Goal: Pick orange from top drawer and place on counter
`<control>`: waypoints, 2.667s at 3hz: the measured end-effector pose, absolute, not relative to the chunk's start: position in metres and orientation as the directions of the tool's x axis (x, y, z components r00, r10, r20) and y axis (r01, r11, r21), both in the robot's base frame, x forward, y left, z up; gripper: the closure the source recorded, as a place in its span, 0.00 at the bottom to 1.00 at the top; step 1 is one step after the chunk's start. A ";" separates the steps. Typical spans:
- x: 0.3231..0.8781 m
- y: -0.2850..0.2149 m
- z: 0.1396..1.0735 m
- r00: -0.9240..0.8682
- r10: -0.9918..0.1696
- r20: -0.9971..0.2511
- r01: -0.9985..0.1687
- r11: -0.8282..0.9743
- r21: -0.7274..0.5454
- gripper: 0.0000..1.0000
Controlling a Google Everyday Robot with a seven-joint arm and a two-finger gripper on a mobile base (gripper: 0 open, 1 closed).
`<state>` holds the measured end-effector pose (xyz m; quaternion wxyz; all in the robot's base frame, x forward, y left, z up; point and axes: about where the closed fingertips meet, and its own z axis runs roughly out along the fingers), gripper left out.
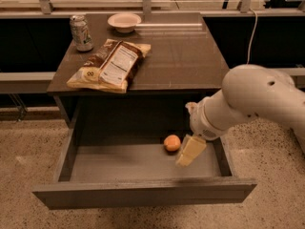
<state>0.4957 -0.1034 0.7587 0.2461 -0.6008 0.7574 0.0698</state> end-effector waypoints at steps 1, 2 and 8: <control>0.501 -0.100 0.687 -0.194 -0.861 -0.471 -0.933 0.310 -0.181 0.23; 0.510 -0.100 0.661 -0.203 -0.841 -0.501 -0.928 0.329 -0.176 0.27; 0.551 -0.100 0.619 -0.259 -0.815 -0.518 -0.944 0.328 -0.045 0.43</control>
Offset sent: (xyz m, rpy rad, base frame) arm 0.0271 0.0003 -0.1308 0.0949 -0.0081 -0.0745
